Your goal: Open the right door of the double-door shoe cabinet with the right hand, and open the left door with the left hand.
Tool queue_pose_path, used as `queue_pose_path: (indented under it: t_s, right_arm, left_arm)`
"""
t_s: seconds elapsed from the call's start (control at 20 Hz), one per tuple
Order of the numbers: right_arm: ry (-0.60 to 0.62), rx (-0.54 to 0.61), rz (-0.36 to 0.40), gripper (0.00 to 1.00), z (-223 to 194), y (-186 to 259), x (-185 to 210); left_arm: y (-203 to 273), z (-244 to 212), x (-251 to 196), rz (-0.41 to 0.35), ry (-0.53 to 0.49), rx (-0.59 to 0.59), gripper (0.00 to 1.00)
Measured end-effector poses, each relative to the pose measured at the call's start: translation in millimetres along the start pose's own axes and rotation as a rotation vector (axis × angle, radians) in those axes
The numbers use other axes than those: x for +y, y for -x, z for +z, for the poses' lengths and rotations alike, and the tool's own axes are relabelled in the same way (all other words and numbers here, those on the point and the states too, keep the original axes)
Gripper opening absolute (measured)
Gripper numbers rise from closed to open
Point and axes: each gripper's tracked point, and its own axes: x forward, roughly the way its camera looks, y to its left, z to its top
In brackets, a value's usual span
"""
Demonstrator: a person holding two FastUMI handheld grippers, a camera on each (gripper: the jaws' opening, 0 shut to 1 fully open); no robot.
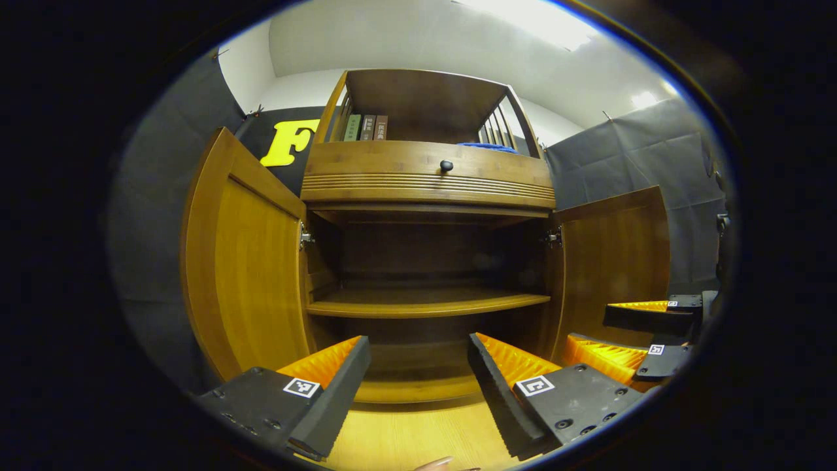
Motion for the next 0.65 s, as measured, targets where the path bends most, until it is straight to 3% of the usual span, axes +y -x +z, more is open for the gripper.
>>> queue_pose_path:
  t_s: [0.65]
  right_arm:
    - [-0.005, -0.006, -0.013, 0.99, -1.9, -3.8, -8.7]
  left_arm:
    - [-0.8, -1.4, -4.7, 0.000, -0.026, -0.016, 0.93]
